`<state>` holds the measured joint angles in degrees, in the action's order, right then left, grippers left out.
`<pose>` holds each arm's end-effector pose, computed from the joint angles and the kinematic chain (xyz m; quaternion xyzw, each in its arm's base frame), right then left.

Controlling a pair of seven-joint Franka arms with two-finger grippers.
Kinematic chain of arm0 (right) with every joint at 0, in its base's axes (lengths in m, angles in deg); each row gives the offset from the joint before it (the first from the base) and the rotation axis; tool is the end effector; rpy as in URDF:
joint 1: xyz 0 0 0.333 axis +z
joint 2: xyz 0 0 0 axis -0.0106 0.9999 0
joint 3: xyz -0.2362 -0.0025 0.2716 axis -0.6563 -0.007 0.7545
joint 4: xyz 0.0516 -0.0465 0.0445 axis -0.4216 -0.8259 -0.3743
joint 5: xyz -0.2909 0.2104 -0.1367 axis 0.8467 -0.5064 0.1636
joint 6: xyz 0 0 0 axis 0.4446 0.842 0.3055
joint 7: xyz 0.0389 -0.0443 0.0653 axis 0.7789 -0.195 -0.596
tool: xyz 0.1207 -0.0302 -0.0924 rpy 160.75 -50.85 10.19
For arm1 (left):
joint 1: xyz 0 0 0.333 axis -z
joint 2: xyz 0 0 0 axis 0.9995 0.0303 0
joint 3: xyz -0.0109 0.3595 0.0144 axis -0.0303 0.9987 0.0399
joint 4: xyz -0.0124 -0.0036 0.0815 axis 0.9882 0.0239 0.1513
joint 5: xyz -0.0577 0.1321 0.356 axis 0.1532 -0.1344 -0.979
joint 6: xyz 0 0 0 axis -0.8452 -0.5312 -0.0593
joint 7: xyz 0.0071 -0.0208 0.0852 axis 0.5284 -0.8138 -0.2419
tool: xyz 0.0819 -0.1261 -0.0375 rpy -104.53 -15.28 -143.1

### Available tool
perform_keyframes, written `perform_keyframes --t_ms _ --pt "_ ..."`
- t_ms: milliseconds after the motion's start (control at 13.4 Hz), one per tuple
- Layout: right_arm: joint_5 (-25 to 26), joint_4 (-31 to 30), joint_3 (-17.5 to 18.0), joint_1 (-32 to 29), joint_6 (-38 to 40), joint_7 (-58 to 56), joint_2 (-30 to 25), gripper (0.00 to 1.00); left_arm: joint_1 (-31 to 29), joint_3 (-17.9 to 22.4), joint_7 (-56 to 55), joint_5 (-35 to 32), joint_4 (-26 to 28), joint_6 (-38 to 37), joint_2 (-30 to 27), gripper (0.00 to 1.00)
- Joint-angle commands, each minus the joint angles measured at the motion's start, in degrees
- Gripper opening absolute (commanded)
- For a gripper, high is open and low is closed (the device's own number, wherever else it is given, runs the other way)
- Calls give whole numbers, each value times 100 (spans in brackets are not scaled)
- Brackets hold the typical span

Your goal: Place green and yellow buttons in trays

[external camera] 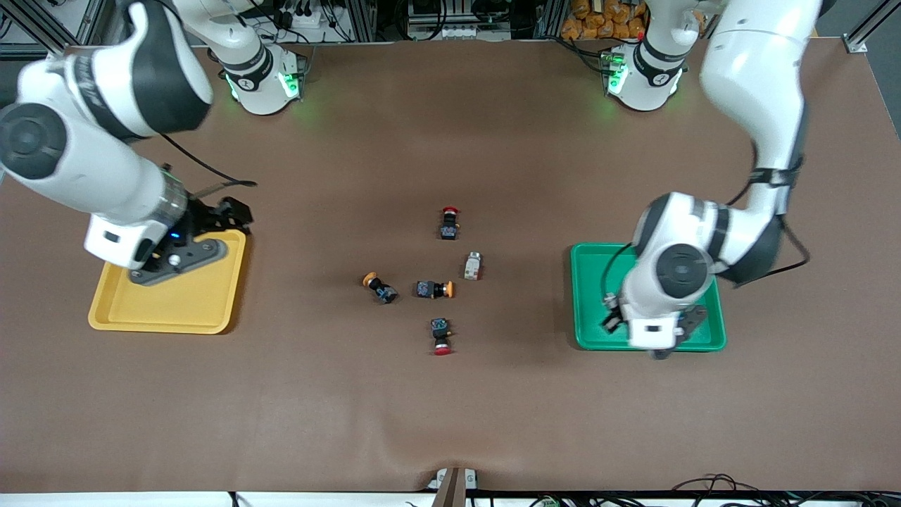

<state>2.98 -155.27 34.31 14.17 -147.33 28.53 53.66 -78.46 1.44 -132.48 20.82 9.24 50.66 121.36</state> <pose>0.5986 0.1563 0.4987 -0.9792 -0.1987 0.0406 0.0082 0.6749 -0.1759 0.2919 -0.9351 -0.3467 0.0196 0.0708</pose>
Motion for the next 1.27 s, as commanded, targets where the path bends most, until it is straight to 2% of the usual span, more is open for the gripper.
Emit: perform_keyframes --t_ms 0,149,224,298,373,447,522,597,746,895,1044,1193 --pt "-100 109 -41 218 -342 6 369 100 -416 -64 188 -147 759 152 -270 0" --pt "-634 109 -50 420 -431 15 703 100 -663 -64 258 -147 1092 457 -271 0" --pt "-758 109 -50 430 -571 15 887 100 -864 -73 346 -147 1303 756 -271 0" --pt "-777 109 -50 430 -694 15 1054 100 -1040 -73 660 -147 1488 1037 -262 5" --pt "-794 109 -41 430 -826 6 1265 100 -1216 -73 1037 -147 1620 1292 -253 46" --pt "-934 109 -41 456 -1045 -20 1441 100 -1348 -82 1319 -147 1630 1399 -236 96" --pt "-1101 109 -50 604 -1195 -29 1582 100 -1359 -90 1331 -121 1622 1400 -235 100" --pt "-1128 109 -50 736 -1301 -29 1688 100 -1306 -108 1253 -69 1613 1400 -262 100" --pt "-1146 100 -50 956 -1564 32 1916 100 -1341 -527 946 -42 1569 1374 -271 100" --pt "-1155 92 -41 1176 -1758 207 2075 100 -1262 -967 175 -50 1429 1374 -201 100" --pt "-1138 39 -50 1474 -2038 576 2172 100 -1000 -1311 -591 -59 1324 1391 -104 100" --pt "-1094 39 -50 1520 -2364 517 2374 100 -491 -1330 -1363 -42 1087 1400 36 100"
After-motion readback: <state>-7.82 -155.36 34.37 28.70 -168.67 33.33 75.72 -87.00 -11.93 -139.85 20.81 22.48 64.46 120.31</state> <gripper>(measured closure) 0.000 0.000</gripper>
